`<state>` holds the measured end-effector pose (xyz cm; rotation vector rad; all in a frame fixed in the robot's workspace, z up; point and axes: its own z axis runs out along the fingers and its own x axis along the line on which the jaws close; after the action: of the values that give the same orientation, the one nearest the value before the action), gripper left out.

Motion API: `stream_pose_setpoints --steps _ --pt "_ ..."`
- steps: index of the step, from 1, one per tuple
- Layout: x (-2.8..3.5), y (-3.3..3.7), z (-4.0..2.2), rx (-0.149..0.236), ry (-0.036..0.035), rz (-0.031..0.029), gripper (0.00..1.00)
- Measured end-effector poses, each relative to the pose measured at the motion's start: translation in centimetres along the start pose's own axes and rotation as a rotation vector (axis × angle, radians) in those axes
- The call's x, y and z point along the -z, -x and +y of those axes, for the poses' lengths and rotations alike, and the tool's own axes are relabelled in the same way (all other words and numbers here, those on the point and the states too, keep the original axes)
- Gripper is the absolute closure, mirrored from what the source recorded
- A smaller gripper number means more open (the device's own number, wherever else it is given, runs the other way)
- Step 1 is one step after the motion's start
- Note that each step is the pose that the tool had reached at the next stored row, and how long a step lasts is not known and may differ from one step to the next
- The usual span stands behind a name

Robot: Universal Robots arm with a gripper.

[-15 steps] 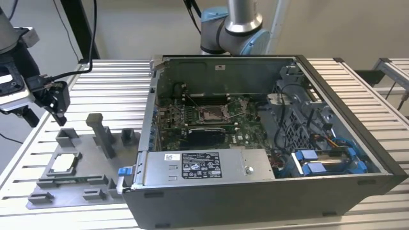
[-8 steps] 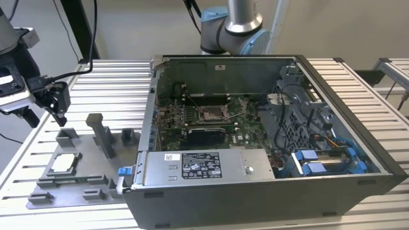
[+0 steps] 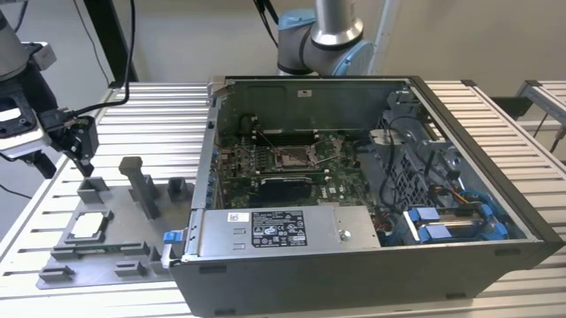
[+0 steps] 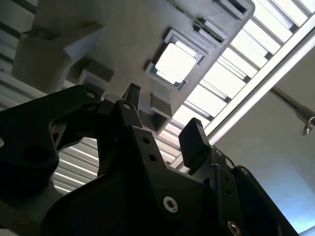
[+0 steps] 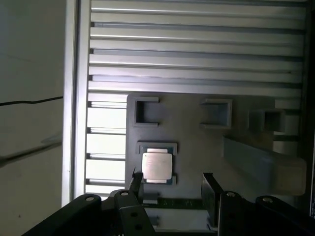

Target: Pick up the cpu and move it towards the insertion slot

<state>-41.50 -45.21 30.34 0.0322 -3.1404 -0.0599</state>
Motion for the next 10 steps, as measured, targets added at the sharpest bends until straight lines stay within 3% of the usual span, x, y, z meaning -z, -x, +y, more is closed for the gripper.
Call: stream_pose_setpoints --steps 10 --pt "-0.73 -0.04 -0.03 0.000 0.0001 -0.0003 0.00"
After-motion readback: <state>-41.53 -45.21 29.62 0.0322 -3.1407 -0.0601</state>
